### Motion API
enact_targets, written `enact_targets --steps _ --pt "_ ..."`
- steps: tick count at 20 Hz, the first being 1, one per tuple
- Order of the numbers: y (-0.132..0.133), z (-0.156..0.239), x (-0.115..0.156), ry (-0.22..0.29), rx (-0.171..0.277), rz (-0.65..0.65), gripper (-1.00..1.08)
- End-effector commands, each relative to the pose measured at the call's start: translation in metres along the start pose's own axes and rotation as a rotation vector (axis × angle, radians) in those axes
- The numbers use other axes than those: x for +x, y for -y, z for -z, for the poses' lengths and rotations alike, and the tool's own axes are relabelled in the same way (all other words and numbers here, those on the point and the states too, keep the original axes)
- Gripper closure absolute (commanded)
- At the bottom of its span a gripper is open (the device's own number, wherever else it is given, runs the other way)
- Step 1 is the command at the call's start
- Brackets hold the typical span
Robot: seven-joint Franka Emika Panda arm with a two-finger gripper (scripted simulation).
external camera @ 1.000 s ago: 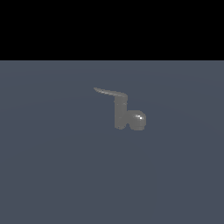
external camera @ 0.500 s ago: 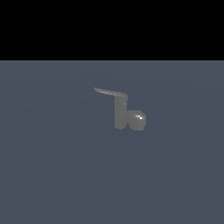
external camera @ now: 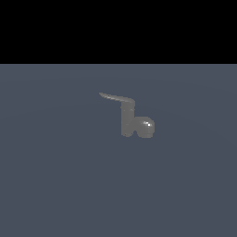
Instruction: Turn on the faucet by rotating a designated handle.
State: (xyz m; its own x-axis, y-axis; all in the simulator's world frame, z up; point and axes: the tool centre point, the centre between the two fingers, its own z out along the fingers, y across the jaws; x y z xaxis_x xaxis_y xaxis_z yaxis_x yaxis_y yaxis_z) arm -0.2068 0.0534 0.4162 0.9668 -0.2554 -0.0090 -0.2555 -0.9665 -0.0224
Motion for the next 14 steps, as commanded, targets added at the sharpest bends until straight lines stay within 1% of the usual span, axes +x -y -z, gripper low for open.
enact_targets --steps 1,14 --pt "0.011 -0.011 0.008 -0.001 0.001 -0.056 1.08" --pt "0.057 -0.067 0.062 -0.004 0.002 -0.342 1.08"
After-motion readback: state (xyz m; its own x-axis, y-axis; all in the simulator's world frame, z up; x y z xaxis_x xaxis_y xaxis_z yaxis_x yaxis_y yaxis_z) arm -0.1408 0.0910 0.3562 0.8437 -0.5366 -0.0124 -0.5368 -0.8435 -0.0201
